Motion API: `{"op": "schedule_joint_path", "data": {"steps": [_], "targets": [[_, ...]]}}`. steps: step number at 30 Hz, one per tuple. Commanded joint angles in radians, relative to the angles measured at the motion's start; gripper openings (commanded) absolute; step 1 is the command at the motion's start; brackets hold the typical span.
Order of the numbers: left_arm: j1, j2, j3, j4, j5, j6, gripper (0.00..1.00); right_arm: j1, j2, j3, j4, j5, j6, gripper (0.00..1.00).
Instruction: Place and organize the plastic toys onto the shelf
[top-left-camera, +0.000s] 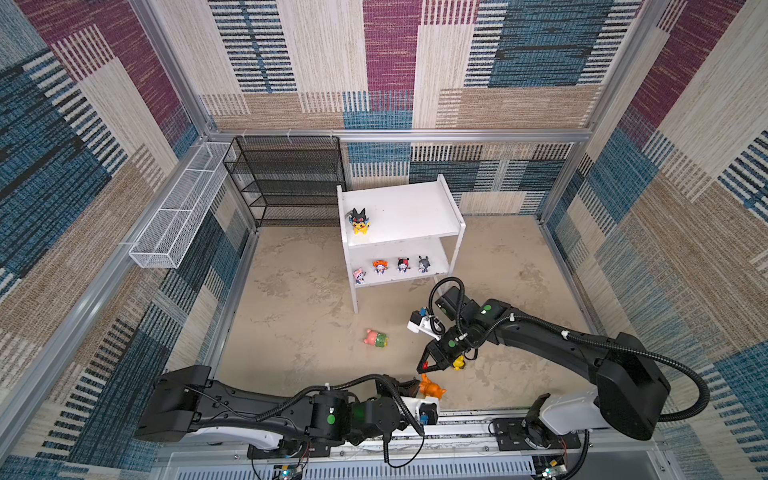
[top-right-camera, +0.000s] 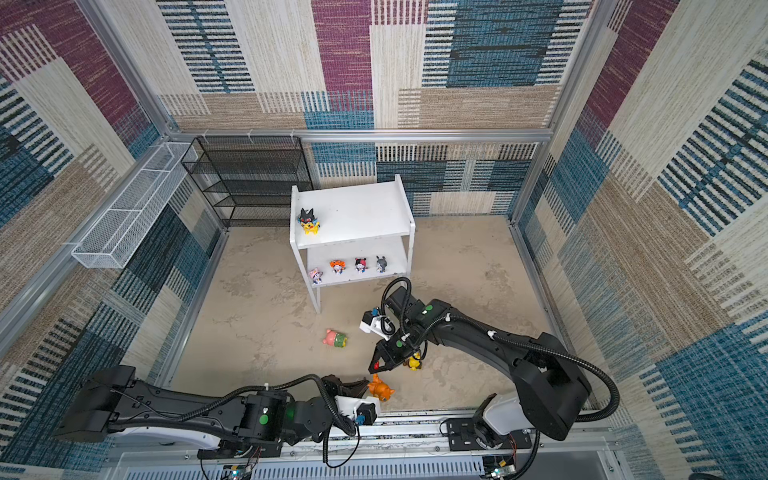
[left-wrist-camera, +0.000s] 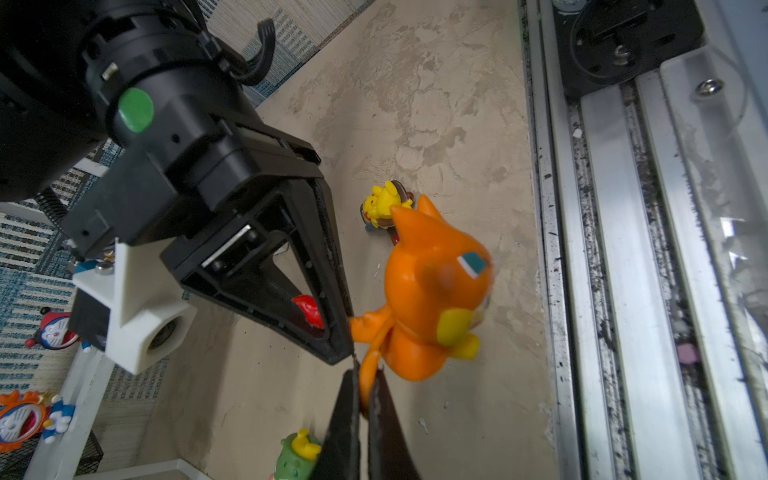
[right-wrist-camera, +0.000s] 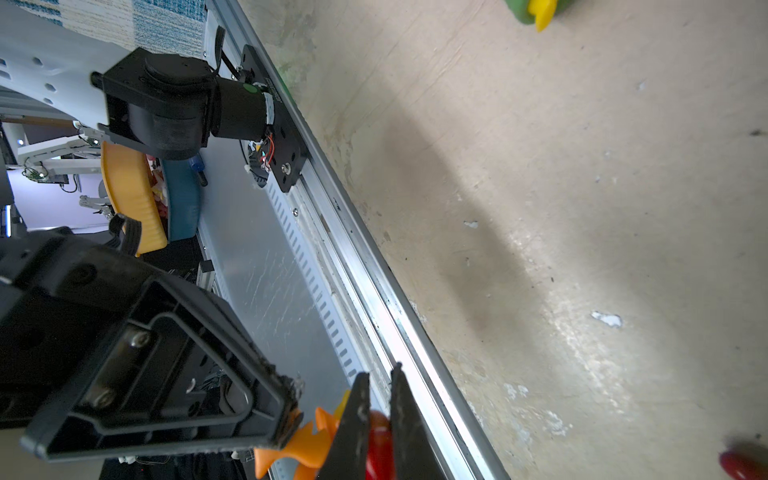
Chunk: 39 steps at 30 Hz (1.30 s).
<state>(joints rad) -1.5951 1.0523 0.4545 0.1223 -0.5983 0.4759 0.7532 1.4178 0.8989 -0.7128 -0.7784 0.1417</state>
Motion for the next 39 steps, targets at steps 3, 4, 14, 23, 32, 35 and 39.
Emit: {"op": "schedule_joint_path", "data": {"steps": [3,4,14,23,32,35,39], "targets": [[0.003,-0.012,0.006,0.013,0.045,0.009,0.0,0.002,0.0,-0.008,0.061,-0.066,0.009,0.14],[0.004,-0.016,0.008,0.001,0.058,0.004,0.0,0.002,-0.002,-0.009,0.069,-0.067,0.01,0.14],[0.055,-0.144,0.01,-0.081,0.149,-0.091,0.0,-0.021,-0.057,-0.009,0.111,-0.002,0.002,0.62],[0.151,-0.38,-0.011,-0.144,0.202,-0.2,0.0,-0.15,-0.294,-0.062,0.296,0.133,-0.077,0.8],[0.213,-0.452,0.045,-0.267,0.229,-0.328,0.0,-0.152,-0.521,-0.242,0.619,0.035,-0.197,0.88],[0.253,-0.465,0.07,-0.31,0.271,-0.381,0.0,-0.14,-0.559,-0.263,0.698,-0.013,-0.23,0.96],[0.312,-0.477,0.094,-0.339,0.334,-0.426,0.0,-0.096,-0.555,-0.272,0.737,-0.02,-0.257,0.96]]}}
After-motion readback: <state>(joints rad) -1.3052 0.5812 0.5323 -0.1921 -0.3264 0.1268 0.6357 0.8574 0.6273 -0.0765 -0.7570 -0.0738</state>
